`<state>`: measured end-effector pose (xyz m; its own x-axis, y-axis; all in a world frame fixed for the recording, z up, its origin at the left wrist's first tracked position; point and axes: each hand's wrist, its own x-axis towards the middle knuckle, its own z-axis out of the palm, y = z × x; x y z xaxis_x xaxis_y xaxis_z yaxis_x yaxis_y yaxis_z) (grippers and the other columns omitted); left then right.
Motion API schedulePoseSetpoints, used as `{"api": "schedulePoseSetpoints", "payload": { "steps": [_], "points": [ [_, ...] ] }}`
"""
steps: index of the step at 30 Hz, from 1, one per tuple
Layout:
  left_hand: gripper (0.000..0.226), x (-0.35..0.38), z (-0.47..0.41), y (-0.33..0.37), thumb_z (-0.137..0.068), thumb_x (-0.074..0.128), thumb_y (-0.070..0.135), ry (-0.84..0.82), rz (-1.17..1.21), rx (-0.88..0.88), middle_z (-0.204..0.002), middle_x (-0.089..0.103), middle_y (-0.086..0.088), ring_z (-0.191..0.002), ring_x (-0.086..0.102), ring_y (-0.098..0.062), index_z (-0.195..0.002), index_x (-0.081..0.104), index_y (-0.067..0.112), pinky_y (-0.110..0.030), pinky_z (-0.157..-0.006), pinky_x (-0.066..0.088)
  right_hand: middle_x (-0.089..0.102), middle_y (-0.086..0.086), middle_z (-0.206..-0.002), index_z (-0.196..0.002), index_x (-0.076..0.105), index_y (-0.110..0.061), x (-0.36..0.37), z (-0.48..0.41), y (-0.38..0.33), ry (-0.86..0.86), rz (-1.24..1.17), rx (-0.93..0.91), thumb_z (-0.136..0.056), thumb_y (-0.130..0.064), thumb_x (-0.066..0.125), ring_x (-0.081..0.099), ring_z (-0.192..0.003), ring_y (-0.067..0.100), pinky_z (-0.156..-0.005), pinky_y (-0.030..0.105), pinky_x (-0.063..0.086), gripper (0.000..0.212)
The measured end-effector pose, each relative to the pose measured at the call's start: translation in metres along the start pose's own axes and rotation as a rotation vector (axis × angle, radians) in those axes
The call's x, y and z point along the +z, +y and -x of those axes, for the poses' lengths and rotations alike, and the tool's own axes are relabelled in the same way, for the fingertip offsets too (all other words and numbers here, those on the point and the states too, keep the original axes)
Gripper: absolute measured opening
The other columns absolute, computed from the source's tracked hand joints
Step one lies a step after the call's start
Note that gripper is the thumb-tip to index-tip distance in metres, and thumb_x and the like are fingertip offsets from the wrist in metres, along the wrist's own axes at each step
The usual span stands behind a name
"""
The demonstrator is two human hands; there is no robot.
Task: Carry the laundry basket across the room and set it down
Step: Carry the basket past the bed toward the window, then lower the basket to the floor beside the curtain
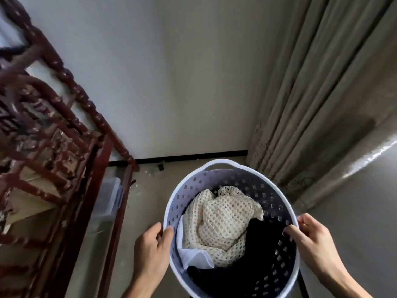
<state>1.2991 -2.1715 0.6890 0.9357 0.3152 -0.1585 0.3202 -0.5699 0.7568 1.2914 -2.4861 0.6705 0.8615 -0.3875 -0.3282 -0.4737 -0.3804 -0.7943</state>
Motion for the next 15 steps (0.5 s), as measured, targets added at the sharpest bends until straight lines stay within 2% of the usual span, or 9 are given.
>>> {"api": "schedulePoseSetpoints", "payload": {
  "steps": [2,5,7,11,15],
  "points": [
    [0.043,-0.001,-0.041,0.006,-0.087,0.059,0.016,-0.035,0.017,0.019,-0.051,0.027,-0.002,-0.049,0.027,-0.017,-0.057,0.029,0.01,-0.029,-0.051,0.024,0.065,0.019,-0.063,-0.07,0.057,-0.007,0.009,-0.023,-0.02,0.02,-0.006,0.017,-0.076,-0.007,0.068,0.052,-0.056,0.023,-0.055,0.036,0.044,0.013],
    [0.044,0.004,-0.092,0.02,-0.087,0.059,0.014,-0.052,0.04,0.035,-0.049,0.027,0.001,-0.048,0.027,-0.014,-0.055,0.029,0.009,-0.029,-0.05,0.024,0.063,0.011,-0.059,-0.069,0.057,-0.009,0.02,-0.06,-0.043,0.033,0.001,0.031,-0.076,-0.009,0.068,0.053,-0.055,0.023,-0.055,0.037,0.046,0.013],
    [0.045,0.013,-0.124,0.03,-0.087,0.059,0.013,-0.059,0.027,0.061,-0.047,0.026,0.002,-0.045,0.025,-0.011,-0.054,0.028,0.011,-0.026,-0.048,0.023,0.065,0.012,-0.062,-0.069,0.059,-0.011,0.027,-0.091,-0.053,0.027,0.008,0.058,-0.076,-0.013,0.068,0.055,-0.057,0.024,-0.056,0.04,0.048,0.012],
    [0.045,0.041,-0.191,0.045,-0.086,0.061,0.014,-0.069,-0.031,0.048,-0.041,0.031,0.004,-0.043,0.03,-0.011,-0.053,0.031,0.014,-0.022,-0.043,0.026,0.066,0.021,-0.069,-0.073,0.06,-0.002,0.042,-0.167,-0.065,0.012,-0.008,0.094,-0.079,-0.019,0.068,0.057,-0.06,0.034,-0.057,0.042,0.05,0.02],
    [0.044,0.081,-0.264,0.059,-0.086,0.061,0.022,-0.104,-0.099,-0.012,-0.041,0.036,0.003,-0.042,0.035,-0.011,-0.051,0.034,0.014,-0.022,-0.045,0.028,0.064,0.02,-0.065,-0.072,0.061,0.001,0.061,-0.258,-0.072,-0.021,-0.017,0.111,-0.084,-0.022,0.067,0.057,-0.059,0.026,-0.056,0.041,0.047,0.026]
  ]
}}
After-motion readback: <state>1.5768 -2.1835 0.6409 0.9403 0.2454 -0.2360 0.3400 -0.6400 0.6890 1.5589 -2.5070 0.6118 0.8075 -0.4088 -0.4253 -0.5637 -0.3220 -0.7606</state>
